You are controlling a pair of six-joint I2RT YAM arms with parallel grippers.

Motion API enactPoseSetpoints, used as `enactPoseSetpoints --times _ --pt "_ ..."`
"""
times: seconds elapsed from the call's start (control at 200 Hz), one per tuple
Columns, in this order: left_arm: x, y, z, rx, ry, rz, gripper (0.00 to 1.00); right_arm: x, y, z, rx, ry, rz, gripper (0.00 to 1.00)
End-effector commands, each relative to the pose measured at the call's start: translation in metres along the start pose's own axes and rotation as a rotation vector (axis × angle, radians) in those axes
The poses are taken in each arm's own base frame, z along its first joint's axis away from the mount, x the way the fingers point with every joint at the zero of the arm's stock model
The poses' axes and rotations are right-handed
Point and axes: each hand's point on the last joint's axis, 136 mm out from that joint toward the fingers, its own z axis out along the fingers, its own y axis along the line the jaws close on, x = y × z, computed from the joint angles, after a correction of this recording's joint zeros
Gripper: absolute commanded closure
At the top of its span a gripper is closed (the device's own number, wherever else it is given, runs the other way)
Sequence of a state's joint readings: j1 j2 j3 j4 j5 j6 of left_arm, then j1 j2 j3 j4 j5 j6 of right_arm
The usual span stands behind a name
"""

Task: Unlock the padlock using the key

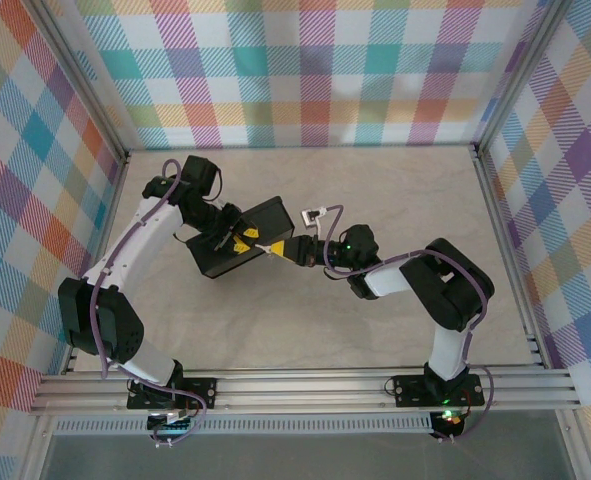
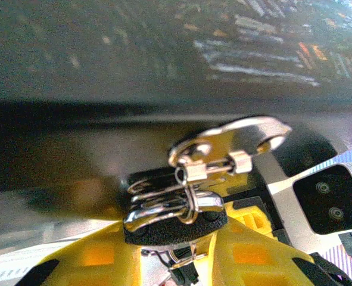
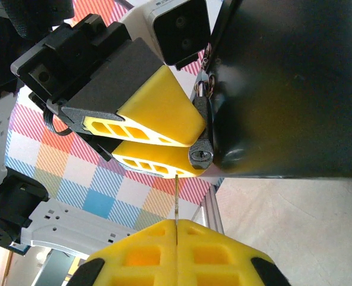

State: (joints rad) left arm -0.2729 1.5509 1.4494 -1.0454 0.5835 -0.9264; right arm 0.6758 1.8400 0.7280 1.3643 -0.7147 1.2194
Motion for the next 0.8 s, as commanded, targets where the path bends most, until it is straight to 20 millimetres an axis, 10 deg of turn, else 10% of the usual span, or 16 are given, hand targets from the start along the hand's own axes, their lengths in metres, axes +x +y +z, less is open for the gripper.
enactPoseSetpoints --times 0.0,0.795 --pt "0.008 -0.018 -0.021 0.09 -0.009 0.055 1.0 -0.007 0.007 0.001 -0.028 -0.017 -0.046 1.0" --pt "0.009 -0.016 -0.018 0.092 0.003 0.037 1.0 -0.014 -0.004 0.006 -0.016 -0.031 -0.025 1.0"
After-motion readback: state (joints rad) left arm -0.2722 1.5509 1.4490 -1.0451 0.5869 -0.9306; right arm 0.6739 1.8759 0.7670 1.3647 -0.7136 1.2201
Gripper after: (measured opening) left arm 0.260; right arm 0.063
